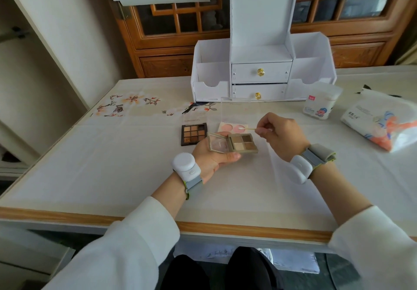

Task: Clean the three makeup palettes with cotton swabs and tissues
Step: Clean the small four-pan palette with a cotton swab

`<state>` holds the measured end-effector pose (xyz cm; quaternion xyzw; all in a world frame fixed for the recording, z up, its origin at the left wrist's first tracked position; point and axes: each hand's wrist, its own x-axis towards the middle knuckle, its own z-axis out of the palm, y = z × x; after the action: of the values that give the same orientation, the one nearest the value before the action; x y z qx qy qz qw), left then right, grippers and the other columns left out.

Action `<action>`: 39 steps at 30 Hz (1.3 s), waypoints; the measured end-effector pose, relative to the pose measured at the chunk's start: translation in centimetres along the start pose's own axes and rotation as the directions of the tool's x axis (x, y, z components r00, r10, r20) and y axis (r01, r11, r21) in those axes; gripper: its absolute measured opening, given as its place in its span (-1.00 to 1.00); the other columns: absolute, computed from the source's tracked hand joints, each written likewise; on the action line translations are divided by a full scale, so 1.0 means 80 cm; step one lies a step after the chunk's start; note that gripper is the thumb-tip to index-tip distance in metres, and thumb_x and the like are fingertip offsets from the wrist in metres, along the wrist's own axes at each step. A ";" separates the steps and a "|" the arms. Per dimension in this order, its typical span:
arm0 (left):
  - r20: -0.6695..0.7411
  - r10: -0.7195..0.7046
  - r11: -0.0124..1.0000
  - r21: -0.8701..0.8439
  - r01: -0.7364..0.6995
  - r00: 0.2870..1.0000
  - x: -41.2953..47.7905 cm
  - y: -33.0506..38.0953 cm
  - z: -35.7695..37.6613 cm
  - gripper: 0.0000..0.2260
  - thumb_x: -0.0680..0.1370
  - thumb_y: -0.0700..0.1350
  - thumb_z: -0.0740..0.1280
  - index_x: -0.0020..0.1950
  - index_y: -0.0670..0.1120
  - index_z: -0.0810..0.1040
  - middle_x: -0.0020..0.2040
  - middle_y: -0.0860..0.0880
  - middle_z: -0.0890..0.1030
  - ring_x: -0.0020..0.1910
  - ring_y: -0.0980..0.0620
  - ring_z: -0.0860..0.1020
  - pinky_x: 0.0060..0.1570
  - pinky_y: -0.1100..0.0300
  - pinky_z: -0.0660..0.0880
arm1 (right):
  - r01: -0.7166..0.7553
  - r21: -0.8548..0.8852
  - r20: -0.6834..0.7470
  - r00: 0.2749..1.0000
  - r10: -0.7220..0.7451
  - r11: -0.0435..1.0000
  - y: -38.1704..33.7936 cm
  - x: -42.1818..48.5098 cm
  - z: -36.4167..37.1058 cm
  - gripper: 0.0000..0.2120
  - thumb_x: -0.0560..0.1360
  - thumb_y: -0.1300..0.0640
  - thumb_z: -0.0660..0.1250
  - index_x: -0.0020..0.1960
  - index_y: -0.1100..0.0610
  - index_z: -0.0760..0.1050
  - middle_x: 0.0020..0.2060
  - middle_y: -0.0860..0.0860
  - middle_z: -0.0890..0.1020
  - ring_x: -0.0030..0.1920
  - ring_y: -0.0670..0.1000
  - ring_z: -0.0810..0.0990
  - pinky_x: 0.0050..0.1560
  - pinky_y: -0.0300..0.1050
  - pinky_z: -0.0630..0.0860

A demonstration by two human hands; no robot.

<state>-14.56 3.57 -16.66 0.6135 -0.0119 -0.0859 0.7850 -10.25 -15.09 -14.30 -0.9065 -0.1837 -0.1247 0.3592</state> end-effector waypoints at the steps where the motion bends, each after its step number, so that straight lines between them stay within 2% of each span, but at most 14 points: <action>1: 0.003 -0.011 1.000 0.010 0.011 1.000 0.002 0.001 -0.002 -0.56 0.38 -0.55 0.32 0.17 -0.18 0.51 0.01 -0.10 0.64 0.06 -0.06 0.59 0.09 0.09 0.55 | -0.003 0.007 -0.005 1.000 0.003 1.000 0.001 -0.001 0.000 -0.94 0.50 0.21 0.30 -0.07 0.21 0.50 -0.28 0.01 0.56 -0.24 0.04 0.51 -0.16 -0.07 0.47; 4: 0.034 -0.053 0.999 0.015 0.053 0.998 0.005 0.009 -0.009 -0.45 0.41 -0.55 0.28 0.35 -0.20 0.39 0.10 -0.12 0.59 0.12 -0.08 0.55 0.12 0.09 0.52 | -0.013 0.042 -0.018 1.000 0.014 0.999 0.003 -0.001 0.004 -0.94 0.50 0.28 0.28 -0.07 0.26 0.50 -0.30 0.01 0.57 -0.24 0.06 0.53 -0.13 -0.01 0.49; 7: 0.072 -0.060 0.998 0.016 0.059 0.996 0.006 0.011 -0.010 -0.46 0.41 -0.56 0.27 0.32 -0.17 0.42 0.20 -0.12 0.56 0.18 -0.08 0.53 0.14 0.09 0.51 | -0.024 0.028 -0.015 1.000 0.024 0.999 0.010 -0.002 0.009 -0.95 0.49 0.31 0.26 -0.07 0.26 0.50 -0.29 0.01 0.57 -0.20 0.11 0.55 -0.15 -0.04 0.47; 10: 0.090 -0.055 0.998 0.013 0.054 0.994 0.008 0.007 -0.012 -0.42 0.40 -0.57 0.27 0.37 -0.20 0.38 0.20 -0.11 0.56 0.19 -0.10 0.54 0.12 0.07 0.54 | -0.013 0.018 -0.029 0.999 0.013 1.000 0.013 -0.004 0.013 -0.96 0.49 0.29 0.27 -0.09 0.22 0.50 -0.26 0.00 0.55 -0.21 0.09 0.51 -0.17 -0.03 0.46; 15: 0.067 -0.030 0.999 -0.014 0.031 0.997 0.007 0.004 -0.011 -0.45 0.39 -0.61 0.26 0.29 -0.19 0.39 0.15 -0.14 0.55 0.07 -0.04 0.58 -0.01 0.10 0.60 | 0.066 -0.046 -0.051 0.996 -0.068 0.997 0.012 -0.003 0.018 -0.94 0.47 0.32 0.26 -0.11 0.22 0.50 -0.24 -0.02 0.51 -0.24 0.02 0.43 -0.22 -0.07 0.41; 18: 0.072 -0.026 0.999 -0.035 0.028 0.997 0.006 0.004 -0.011 -0.48 0.39 -0.61 0.24 0.21 -0.14 0.43 0.11 -0.08 0.58 0.01 0.01 0.61 -0.01 0.10 0.60 | 0.092 -0.058 -0.042 0.995 -0.095 0.994 0.016 0.000 0.016 -0.93 0.45 0.35 0.27 -0.12 0.24 0.50 -0.25 -0.02 0.50 -0.24 0.02 0.43 -0.23 -0.09 0.37; 21: 0.067 -0.027 0.999 -0.038 0.030 0.997 0.007 0.004 -0.011 -0.47 0.39 -0.60 0.25 0.25 -0.16 0.42 0.12 -0.08 0.58 0.02 0.00 0.60 0.02 0.08 0.59 | 0.100 -0.069 -0.047 0.994 -0.104 0.993 0.018 -0.001 0.016 -0.93 0.45 0.35 0.28 -0.13 0.24 0.51 -0.26 -0.01 0.50 -0.25 0.02 0.43 -0.23 -0.10 0.38; 23: 0.067 -0.033 0.999 -0.036 0.036 0.997 0.007 0.004 -0.011 -0.46 0.39 -0.60 0.25 0.28 -0.19 0.40 0.12 -0.11 0.57 0.03 -0.03 0.60 0.02 0.07 0.59 | 0.101 -0.072 -0.054 0.993 -0.105 0.992 0.019 0.000 0.018 -0.93 0.45 0.36 0.27 -0.13 0.25 0.51 -0.27 0.00 0.50 -0.26 0.03 0.43 -0.25 -0.17 0.32; 26: 0.070 -0.038 0.998 -0.037 0.041 0.997 0.007 0.004 -0.012 -0.49 0.39 -0.61 0.25 0.22 -0.16 0.43 0.11 -0.13 0.57 0.02 -0.04 0.61 -0.01 0.08 0.61 | 0.110 -0.071 -0.048 0.992 -0.114 0.991 0.021 0.001 0.018 -0.92 0.43 0.39 0.27 -0.15 0.27 0.52 -0.29 0.02 0.50 -0.28 0.04 0.42 -0.31 -0.24 0.23; 30: 0.077 -0.032 0.999 -0.042 0.035 0.996 0.006 0.004 -0.012 -0.49 0.39 -0.60 0.25 0.21 -0.15 0.44 0.11 -0.10 0.59 -0.02 0.01 0.63 -0.04 0.11 0.61 | 0.134 -0.081 -0.053 0.989 -0.138 0.988 0.022 0.002 0.017 -0.91 0.41 0.40 0.28 -0.17 0.27 0.53 -0.29 0.10 0.55 -0.30 0.04 0.41 -0.31 -0.22 0.24; 34: 0.070 -0.028 0.999 -0.045 0.032 0.997 0.006 0.004 -0.012 -0.49 0.39 -0.60 0.26 0.20 -0.13 0.45 0.12 -0.12 0.57 0.01 -0.01 0.62 -0.04 0.11 0.61 | 0.138 -0.087 -0.042 0.989 -0.141 0.987 0.023 0.001 0.017 -0.90 0.41 0.40 0.29 -0.18 0.25 0.54 -0.30 0.10 0.56 -0.30 0.04 0.42 -0.28 -0.18 0.28; 39: 0.070 -0.030 0.998 -0.056 0.034 0.997 0.007 0.003 -0.012 -0.49 0.39 -0.60 0.25 0.20 -0.14 0.45 0.15 -0.14 0.56 0.03 -0.03 0.60 -0.04 0.11 0.61 | 0.159 -0.109 -0.029 0.986 -0.163 0.981 0.024 0.000 0.016 -0.90 0.40 0.39 0.32 -0.19 0.24 0.55 -0.32 0.06 0.56 -0.32 0.01 0.42 -0.36 -0.29 0.24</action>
<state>-13.87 4.44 -16.67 0.5877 -0.0267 -0.1201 0.7997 -9.33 -15.49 -16.39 -0.9040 -0.2426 -0.1798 0.3028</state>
